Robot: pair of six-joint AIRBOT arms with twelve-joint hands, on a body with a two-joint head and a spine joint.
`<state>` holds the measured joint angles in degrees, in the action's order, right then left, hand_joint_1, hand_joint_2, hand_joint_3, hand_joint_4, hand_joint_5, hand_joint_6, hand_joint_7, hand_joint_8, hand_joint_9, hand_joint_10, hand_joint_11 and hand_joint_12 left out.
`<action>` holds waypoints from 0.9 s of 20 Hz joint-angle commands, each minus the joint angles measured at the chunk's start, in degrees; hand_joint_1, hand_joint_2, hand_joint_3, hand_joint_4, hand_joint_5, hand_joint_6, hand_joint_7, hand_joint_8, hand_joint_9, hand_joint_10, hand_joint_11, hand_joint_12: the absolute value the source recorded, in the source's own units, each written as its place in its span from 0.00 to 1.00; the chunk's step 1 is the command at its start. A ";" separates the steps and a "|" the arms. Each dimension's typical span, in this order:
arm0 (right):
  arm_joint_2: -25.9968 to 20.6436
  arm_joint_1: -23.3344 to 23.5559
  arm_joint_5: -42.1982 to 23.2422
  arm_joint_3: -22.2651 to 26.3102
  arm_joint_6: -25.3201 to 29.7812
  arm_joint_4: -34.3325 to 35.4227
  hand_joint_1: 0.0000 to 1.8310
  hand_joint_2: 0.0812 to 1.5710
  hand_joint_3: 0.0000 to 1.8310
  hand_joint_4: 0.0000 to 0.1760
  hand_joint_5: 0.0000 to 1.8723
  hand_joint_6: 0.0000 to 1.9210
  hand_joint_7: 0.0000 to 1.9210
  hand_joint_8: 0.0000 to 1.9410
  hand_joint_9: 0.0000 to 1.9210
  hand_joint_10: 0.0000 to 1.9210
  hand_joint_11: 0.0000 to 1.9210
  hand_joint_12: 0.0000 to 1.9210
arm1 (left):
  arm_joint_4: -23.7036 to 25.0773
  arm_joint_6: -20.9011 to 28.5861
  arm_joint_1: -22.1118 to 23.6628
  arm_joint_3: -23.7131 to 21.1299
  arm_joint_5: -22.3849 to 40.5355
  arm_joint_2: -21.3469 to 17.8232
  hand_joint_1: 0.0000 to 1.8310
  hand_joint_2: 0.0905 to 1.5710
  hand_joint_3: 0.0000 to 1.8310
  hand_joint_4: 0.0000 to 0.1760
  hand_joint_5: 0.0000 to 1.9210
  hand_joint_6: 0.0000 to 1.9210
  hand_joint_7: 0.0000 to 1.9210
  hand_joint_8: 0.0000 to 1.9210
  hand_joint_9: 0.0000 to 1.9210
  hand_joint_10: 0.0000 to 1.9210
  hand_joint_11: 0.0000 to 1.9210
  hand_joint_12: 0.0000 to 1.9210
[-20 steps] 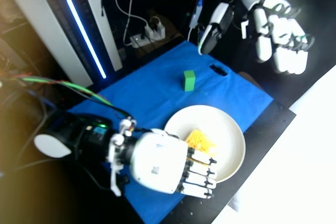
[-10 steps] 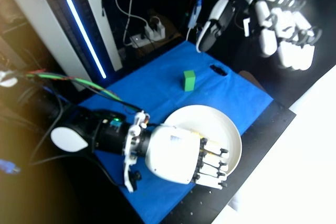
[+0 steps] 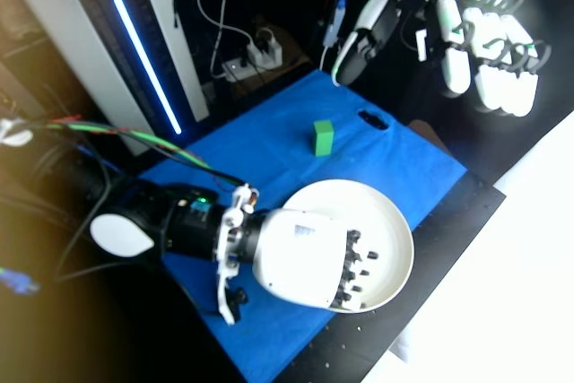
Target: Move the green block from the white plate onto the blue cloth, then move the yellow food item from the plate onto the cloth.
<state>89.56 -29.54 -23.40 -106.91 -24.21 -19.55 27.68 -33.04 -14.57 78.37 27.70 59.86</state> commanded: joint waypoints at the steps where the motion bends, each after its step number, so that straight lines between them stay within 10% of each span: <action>1: 0.07 0.94 -4.06 -0.29 -0.19 0.60 0.69 0.68 0.00 0.00 0.62 0.23 0.52 0.62 0.49 0.82 0.48 0.98 | -1.58 0.17 0.75 -0.06 5.80 0.08 0.39 0.47 0.00 0.56 0.05 0.00 0.11 0.01 0.11 0.01 0.02 0.29; 4: 0.01 1.85 -4.09 0.63 -0.19 0.03 0.69 0.67 0.00 0.00 0.66 0.15 0.51 0.63 0.43 0.94 0.47 1.00 | -1.82 0.18 0.33 0.00 5.81 0.06 0.37 0.46 0.00 0.55 0.05 0.00 0.11 0.00 0.12 0.00 0.01 0.30; 7: -1.75 4.71 -4.17 3.29 -0.19 -2.23 0.70 0.66 0.00 0.00 0.71 0.07 0.52 0.59 0.46 0.74 0.41 0.96 | -2.22 0.18 -0.09 0.06 5.71 -0.10 0.37 0.47 0.00 0.62 0.05 0.00 0.11 0.00 0.11 0.00 0.00 0.29; 9: -2.94 5.56 -4.81 4.73 -0.19 -2.62 0.67 0.64 0.00 0.00 0.67 0.22 0.47 0.72 0.45 0.99 0.53 1.00 | -2.60 0.18 -0.47 0.18 5.60 -0.21 0.38 0.47 0.00 0.53 0.04 0.00 0.11 0.00 0.11 0.00 0.00 0.27; 14: -6.81 6.05 -7.50 9.80 -0.19 -2.75 0.67 0.63 0.00 0.00 0.66 0.25 0.55 0.49 0.50 0.95 0.53 1.00 | -4.56 -1.89 -1.44 0.53 4.31 -0.36 0.37 0.45 0.00 0.90 0.04 0.00 0.10 0.00 0.09 0.00 0.00 0.18; 15: -7.84 6.05 -8.26 11.18 -0.19 -2.84 0.66 0.63 0.00 0.00 0.65 0.28 0.57 0.66 0.57 0.99 0.64 1.00 | -5.53 -2.78 -1.72 0.61 4.12 -0.39 0.37 0.46 0.00 0.78 0.04 0.00 0.08 0.00 0.08 0.00 0.00 0.18; 18: -11.23 6.05 -10.53 15.77 -0.19 -2.98 0.65 0.64 0.00 0.00 0.63 0.33 0.58 0.59 0.59 1.00 0.67 1.00 | -6.04 -2.82 -2.25 1.12 3.51 -0.38 0.38 0.47 0.00 0.89 0.04 0.00 0.07 0.00 0.07 0.00 0.00 0.16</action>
<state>77.78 -24.45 -27.18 -90.30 -24.27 -23.88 22.70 -36.05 -17.30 79.40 25.67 59.70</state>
